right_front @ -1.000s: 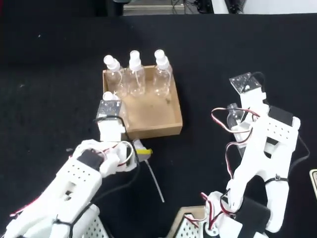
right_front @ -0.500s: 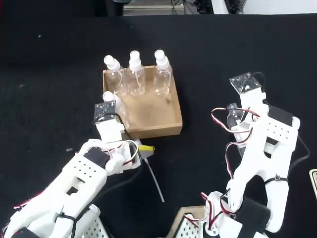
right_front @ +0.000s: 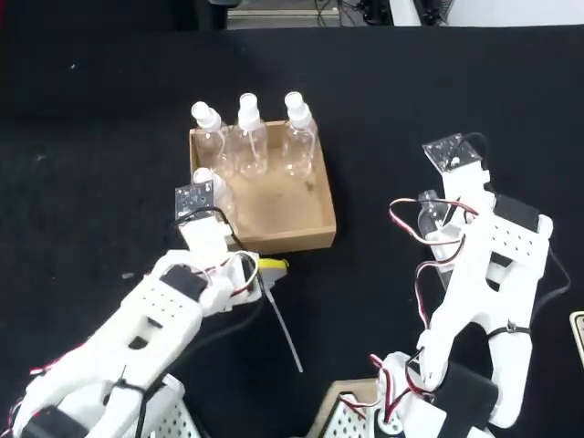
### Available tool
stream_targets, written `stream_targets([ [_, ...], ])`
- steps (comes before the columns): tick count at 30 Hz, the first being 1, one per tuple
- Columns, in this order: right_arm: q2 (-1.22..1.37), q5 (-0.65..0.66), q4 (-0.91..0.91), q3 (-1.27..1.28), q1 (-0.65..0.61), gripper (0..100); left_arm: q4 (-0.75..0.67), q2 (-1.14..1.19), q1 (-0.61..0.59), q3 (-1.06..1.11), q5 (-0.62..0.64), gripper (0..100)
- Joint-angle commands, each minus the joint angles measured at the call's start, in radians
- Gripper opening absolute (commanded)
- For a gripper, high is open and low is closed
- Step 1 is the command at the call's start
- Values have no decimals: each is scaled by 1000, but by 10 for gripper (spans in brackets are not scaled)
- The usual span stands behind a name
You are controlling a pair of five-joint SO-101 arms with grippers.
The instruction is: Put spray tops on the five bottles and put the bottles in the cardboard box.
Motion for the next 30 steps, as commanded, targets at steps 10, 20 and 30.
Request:
stream_targets([
  [10, -59, 2, 2, -13, -14, 11, -14, 379, -2, -254, 12, 320],
  [20, -59, 2, 0, -13, -18, 11, -12, 450, -47, -259, 6, 239],
  [30, -59, 2, 0, -13, -12, 11, -11, 450, -39, -259, 5, 260],
])
